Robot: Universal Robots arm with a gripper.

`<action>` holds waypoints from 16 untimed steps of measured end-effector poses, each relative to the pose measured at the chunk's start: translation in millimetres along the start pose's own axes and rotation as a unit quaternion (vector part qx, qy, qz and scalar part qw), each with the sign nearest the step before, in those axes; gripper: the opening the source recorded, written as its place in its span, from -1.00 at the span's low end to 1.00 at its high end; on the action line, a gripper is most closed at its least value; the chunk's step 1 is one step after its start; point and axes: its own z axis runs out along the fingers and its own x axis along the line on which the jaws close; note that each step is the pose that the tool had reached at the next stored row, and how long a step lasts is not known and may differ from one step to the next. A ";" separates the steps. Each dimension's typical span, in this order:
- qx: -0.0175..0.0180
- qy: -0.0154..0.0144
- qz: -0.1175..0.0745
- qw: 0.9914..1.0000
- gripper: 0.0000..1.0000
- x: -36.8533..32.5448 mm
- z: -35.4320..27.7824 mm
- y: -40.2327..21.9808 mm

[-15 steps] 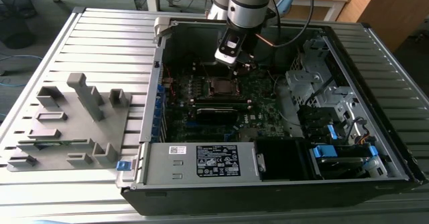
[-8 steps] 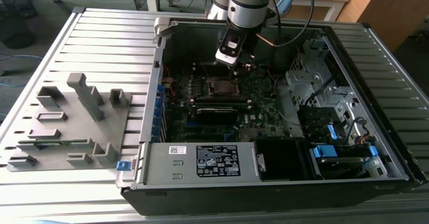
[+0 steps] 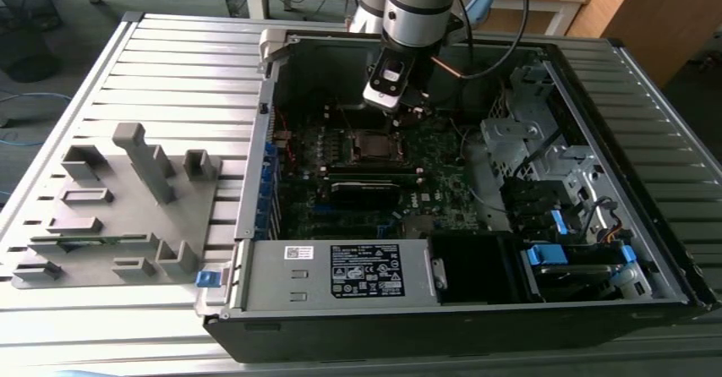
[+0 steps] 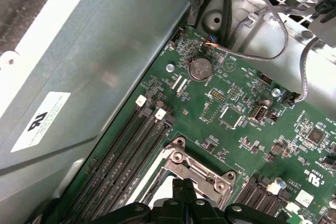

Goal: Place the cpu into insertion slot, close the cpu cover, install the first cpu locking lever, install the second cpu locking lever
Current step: 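Close the cpu cover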

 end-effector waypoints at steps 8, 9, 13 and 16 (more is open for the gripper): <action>0.000 0.000 -0.002 1.000 -0.80 0.0 0.0 0.0; 0.000 0.000 -0.004 1.000 -0.80 0.0 0.0 0.0; 0.000 0.000 -0.009 1.000 -0.80 0.0 0.0 0.0; 0.000 0.000 -0.009 1.000 -0.80 0.0 0.0 0.0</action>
